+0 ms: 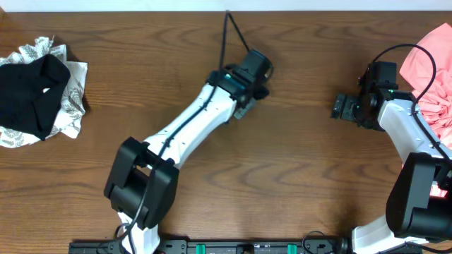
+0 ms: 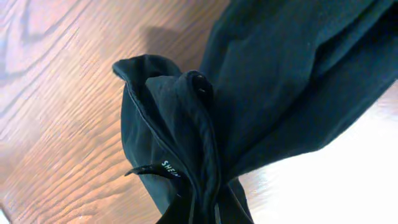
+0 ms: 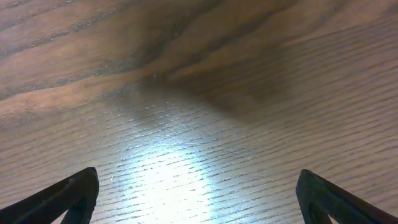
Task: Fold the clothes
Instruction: 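Lift the black bundle with the left gripper and carry it left, then lower the black bundle into the left box onto the patterned clothes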
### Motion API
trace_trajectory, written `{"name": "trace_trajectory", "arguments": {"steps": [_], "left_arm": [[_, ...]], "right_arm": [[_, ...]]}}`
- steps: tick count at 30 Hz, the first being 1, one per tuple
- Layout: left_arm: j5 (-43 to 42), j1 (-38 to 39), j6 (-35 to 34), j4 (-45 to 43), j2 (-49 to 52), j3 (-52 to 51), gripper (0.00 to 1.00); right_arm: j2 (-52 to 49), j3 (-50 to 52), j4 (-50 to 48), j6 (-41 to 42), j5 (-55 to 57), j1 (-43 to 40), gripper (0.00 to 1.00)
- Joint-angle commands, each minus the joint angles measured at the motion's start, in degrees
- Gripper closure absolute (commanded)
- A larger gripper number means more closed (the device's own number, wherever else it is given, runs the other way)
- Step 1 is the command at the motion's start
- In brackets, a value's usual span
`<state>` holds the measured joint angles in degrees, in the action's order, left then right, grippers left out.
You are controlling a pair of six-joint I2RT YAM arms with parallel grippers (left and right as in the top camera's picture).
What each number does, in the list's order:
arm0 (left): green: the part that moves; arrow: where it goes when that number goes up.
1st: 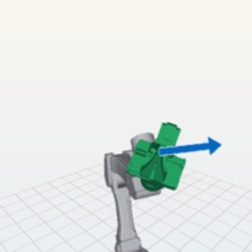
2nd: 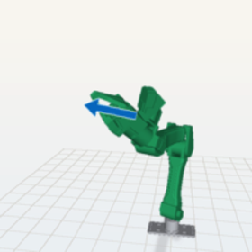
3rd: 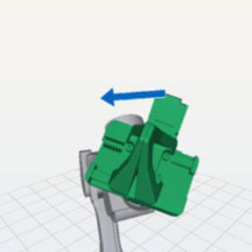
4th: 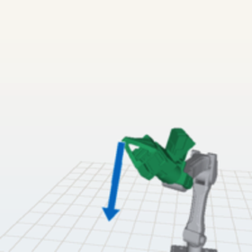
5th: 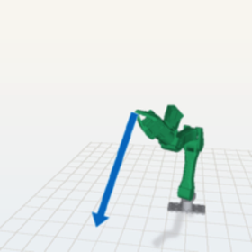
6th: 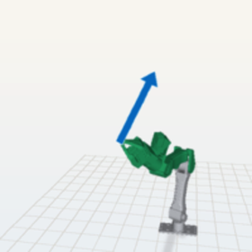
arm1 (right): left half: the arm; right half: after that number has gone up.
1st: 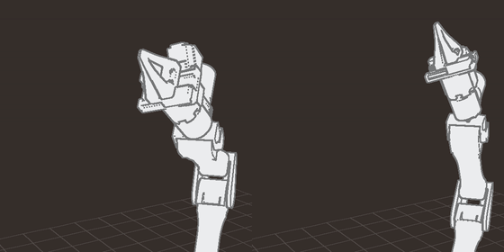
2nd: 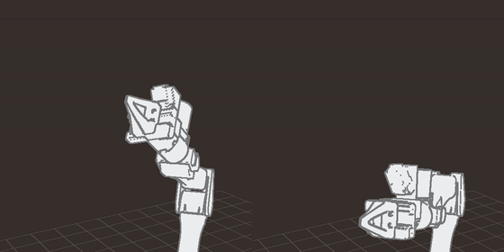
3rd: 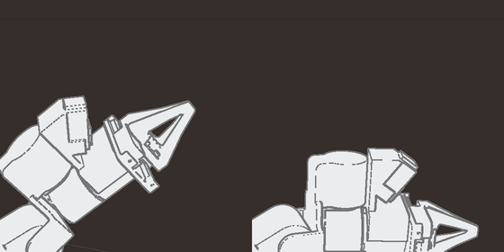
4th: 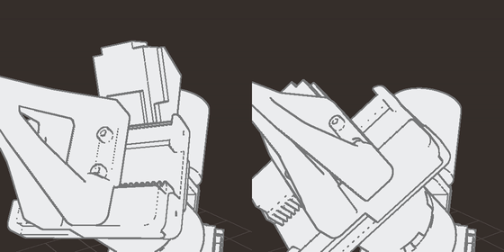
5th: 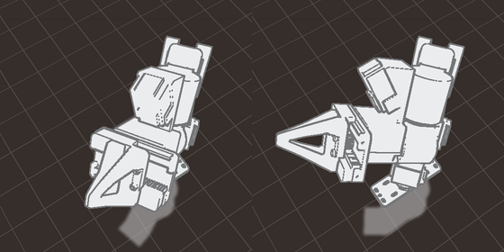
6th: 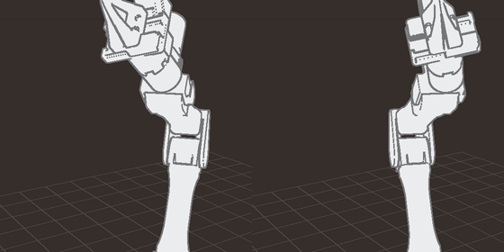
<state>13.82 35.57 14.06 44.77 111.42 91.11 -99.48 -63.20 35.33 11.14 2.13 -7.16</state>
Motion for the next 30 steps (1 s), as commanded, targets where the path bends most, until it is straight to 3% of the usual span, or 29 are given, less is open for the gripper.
{"name": "trace_trajectory", "arguments": {"steps": [1,7,17,23,30], "left_arm": [[3.04,-1.07,2.03,-0.26,-0.74,1.03,0.94],[11.85,-4.59,4.90,-0.48,-0.87,1.97,0.94],[16.09,-14.58,13.60,-4.04,-1.07,8.20,0.94],[23.26,-23.06,22.80,-11.54,-1.07,9.16,0.94],[23.32,-34.36,32.35,-20.92,-1.07,9.18,0.94]], "right_arm": [[-0.02,0.28,-0.02,0.83,0.00,0.48,0.01],[-0.02,0.28,-0.39,0.83,-0.02,0.46,0.01],[-0.02,0.28,-0.39,0.83,-0.02,0.48,0.01],[-0.02,0.28,-0.37,0.83,-0.02,0.48,0.01],[-0.02,0.28,-0.37,0.83,-0.02,0.46,0.01]]}}
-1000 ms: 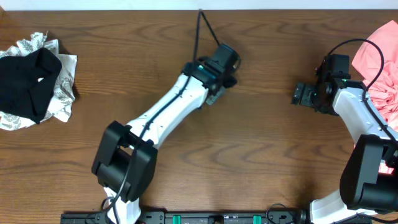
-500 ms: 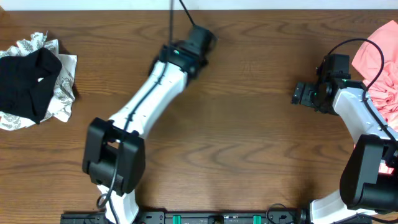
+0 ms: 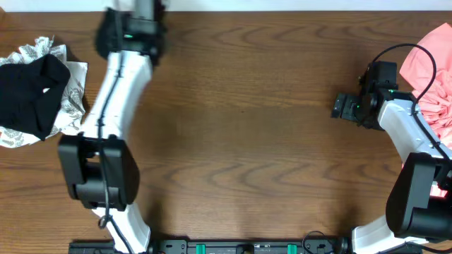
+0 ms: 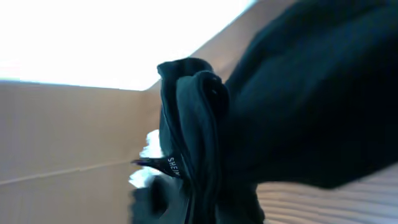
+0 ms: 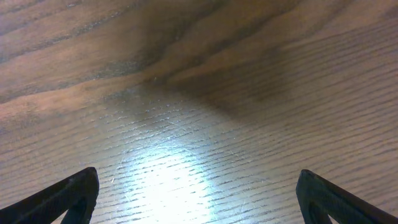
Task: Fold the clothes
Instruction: 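Lower the black bundle into the left box onto the patterned clothes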
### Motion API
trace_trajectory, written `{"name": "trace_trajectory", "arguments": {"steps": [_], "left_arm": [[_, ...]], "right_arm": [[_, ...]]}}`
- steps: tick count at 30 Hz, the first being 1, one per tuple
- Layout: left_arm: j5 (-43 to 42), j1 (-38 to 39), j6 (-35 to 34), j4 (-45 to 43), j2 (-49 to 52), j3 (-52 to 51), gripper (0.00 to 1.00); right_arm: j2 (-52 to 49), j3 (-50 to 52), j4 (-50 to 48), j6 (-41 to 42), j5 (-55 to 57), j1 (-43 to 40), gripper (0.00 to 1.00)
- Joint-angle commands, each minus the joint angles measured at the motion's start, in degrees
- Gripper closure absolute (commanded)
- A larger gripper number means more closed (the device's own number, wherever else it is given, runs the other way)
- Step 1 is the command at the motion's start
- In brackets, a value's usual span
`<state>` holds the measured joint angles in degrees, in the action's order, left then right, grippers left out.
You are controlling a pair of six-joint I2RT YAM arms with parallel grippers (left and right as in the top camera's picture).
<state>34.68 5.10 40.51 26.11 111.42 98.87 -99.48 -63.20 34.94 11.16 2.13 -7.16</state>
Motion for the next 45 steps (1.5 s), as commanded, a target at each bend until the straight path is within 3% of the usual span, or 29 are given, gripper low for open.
{"name": "trace_trajectory", "arguments": {"steps": [1,10,20,32,45], "left_arm": [[2.47,-5.88,6.60,-4.33,-1.07,1.40,0.94],[0.52,-20.63,14.34,-17.81,-1.07,1.40,0.94],[-14.27,-34.51,12.13,-11.19,-1.03,1.29,0.94],[-21.31,-38.14,7.23,-8.39,-0.02,-0.55,0.94],[-21.42,-38.14,6.95,-8.02,0.20,-6.38,0.94]], "right_arm": [[-0.02,0.28,0.00,0.81,-0.02,0.48,0.01],[-0.02,0.28,0.02,0.81,-0.02,0.46,0.01],[-0.02,0.28,0.02,0.81,0.00,0.46,0.01],[-0.02,0.28,0.00,0.81,0.00,0.46,0.01],[-0.02,0.28,0.02,0.81,-0.02,0.46,0.01]]}}
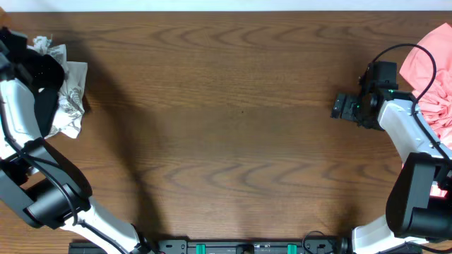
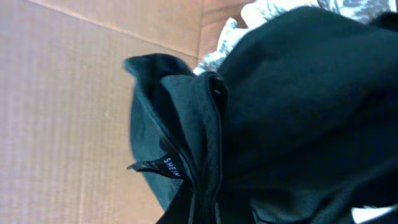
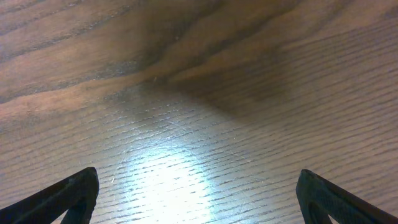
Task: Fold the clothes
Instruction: 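Lower the black bundle into the left box onto the patterned clothes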
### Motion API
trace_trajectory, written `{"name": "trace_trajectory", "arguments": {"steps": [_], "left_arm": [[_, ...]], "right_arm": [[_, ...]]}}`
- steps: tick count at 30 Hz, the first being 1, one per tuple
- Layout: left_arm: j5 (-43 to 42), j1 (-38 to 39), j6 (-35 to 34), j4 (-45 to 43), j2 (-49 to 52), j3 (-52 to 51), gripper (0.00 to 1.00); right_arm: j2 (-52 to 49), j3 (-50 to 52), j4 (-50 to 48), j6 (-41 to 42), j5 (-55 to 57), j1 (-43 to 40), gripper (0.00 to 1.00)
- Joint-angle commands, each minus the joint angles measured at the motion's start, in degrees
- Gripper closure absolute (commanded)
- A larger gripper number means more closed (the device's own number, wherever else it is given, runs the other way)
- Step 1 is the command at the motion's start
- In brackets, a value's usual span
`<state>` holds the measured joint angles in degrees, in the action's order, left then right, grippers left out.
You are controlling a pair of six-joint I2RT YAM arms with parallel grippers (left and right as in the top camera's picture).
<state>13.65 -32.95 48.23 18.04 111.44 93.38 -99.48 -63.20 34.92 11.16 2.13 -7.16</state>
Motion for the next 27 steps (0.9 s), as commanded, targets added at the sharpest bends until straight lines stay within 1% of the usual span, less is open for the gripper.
{"name": "trace_trajectory", "arguments": {"steps": [1,6,10,12,15,18,23,26,27], "left_arm": [[-0.39,-0.09,-0.76,0.11,0.17,-1.27,0.94],[-0.83,0.02,-0.79,1.29,0.17,-1.57,0.92],[-0.87,0.11,-0.81,2.60,0.17,-1.57,0.83],[-1.07,0.20,-2.14,2.97,0.17,-1.57,0.74],[-1.07,0.50,-3.10,3.80,0.17,-1.57,0.72],[-1.07,1.07,-3.10,4.24,0.09,-1.57,0.67],[-1.03,3.58,-3.10,4.24,-1.14,-1.55,0.50],[-1.01,5.31,-3.10,5.16,-2.64,-1.55,0.37],[-1.01,5.79,-3.10,5.57,-3.15,-1.55,0.36]], "right_arm": [[-0.02,0.28,0.04,0.81,-0.02,0.46,0.01],[-0.02,0.28,0.04,0.81,-0.02,0.46,0.01],[-0.02,0.28,0.04,0.81,0.00,0.46,0.01],[-0.02,0.28,0.04,0.81,0.00,0.46,0.01],[-0.02,0.28,0.04,0.81,-0.02,0.46,0.01],[-0.02,0.28,0.02,0.81,-0.02,0.46,0.01],[-0.02,0.28,0.04,0.81,0.00,0.46,0.01],[-0.02,0.28,0.04,0.81,-0.02,0.44,0.01],[-0.02,0.28,0.04,0.81,-0.02,0.44,0.01]]}}
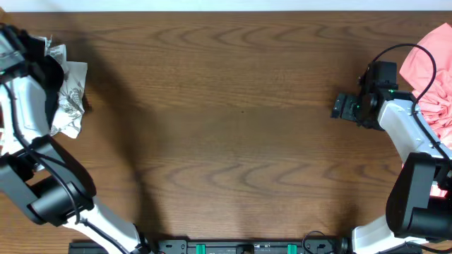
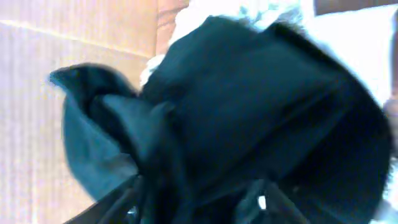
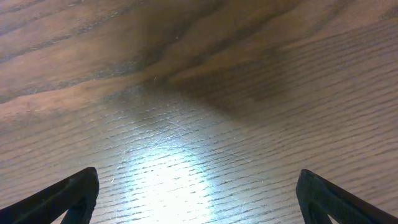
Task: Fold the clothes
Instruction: 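Lower the black bundle into the left box onto the patterned clothes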
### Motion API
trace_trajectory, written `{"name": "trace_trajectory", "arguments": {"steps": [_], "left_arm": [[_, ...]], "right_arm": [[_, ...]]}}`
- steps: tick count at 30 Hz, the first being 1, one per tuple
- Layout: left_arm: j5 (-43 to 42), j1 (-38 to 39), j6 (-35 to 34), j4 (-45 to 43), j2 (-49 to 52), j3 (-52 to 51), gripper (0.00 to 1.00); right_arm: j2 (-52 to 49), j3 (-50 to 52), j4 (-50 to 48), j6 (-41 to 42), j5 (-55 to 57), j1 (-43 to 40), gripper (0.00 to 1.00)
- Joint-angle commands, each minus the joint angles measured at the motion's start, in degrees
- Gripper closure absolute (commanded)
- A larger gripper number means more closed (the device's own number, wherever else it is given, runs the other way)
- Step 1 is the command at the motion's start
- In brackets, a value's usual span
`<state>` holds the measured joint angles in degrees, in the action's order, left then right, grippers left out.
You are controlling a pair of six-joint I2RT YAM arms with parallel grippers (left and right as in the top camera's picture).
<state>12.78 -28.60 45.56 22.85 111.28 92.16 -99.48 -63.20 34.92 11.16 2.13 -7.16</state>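
A black garment (image 2: 249, 112) fills the left wrist view and lies on the clothes pile at the table's far left (image 1: 51, 74). My left gripper (image 2: 196, 202) hangs just over it. Its fingers (image 2: 118, 202) show spread apart, with dark cloth bunched between them; the picture is blurred. A white patterned cloth (image 1: 70, 95) lies under the black one. My right gripper (image 3: 198, 193) stands open over bare wood near the right side (image 1: 340, 107), with nothing between its fingers. Pink clothes (image 1: 427, 63) are heaped at the far right edge.
The brown wooden table (image 1: 233, 141) runs between the two piles. A tan cardboard surface (image 2: 37, 124) shows beside the black garment in the left wrist view. The right arm's cable (image 1: 395, 49) loops above its wrist.
My left gripper has opened: its fingers now show apart, where before the black garment's labelled edge was pinched between them. The garment has slumped onto the pile. The right arm has not moved.
My left gripper first held the black garment over the table's upper middle. Then it was at the upper left with the garment, then over the left pile. Now it is open there. The right gripper stayed open over bare wood throughout.
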Motion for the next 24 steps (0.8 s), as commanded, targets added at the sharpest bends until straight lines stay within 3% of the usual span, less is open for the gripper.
{"name": "trace_trajectory", "arguments": {"steps": [1,4,7,10,12,14,17,24], "left_arm": [[-0.13,1.84,-0.48,1.22,-3.61,-0.33,0.34],[-0.15,2.73,-1.40,2.23,-5.44,-0.33,0.34],[-0.17,2.93,-6.84,1.57,-7.54,-0.31,0.35],[-0.17,2.54,-14.93,-0.42,-9.55,-0.31,0.59],[-0.17,2.05,-19.98,-1.99,-10.43,-0.31,0.85],[-0.22,1.20,-25.83,-3.89,-10.91,-0.31,0.94],[-2.23,-0.61,-31.61,-5.44,-10.84,-0.31,0.94],[-16.65,-7.10,-41.92,-10.80,-8.68,-0.31,0.94]], "right_arm": [[-0.02,0.28,0.02,0.81,-0.02,0.44,0.01],[-0.02,0.28,0.04,0.81,-0.02,0.44,0.01],[-0.02,0.28,0.04,0.81,-0.02,0.44,0.01],[-0.02,0.28,0.04,0.81,-0.02,0.44,0.01],[-0.02,0.28,0.04,0.81,0.00,0.42,0.01],[-0.02,0.28,0.04,0.81,-0.02,0.44,0.01],[-0.02,0.28,0.04,0.81,-0.02,0.44,0.01],[-0.02,0.28,0.04,0.81,-0.02,0.44,0.01]]}}
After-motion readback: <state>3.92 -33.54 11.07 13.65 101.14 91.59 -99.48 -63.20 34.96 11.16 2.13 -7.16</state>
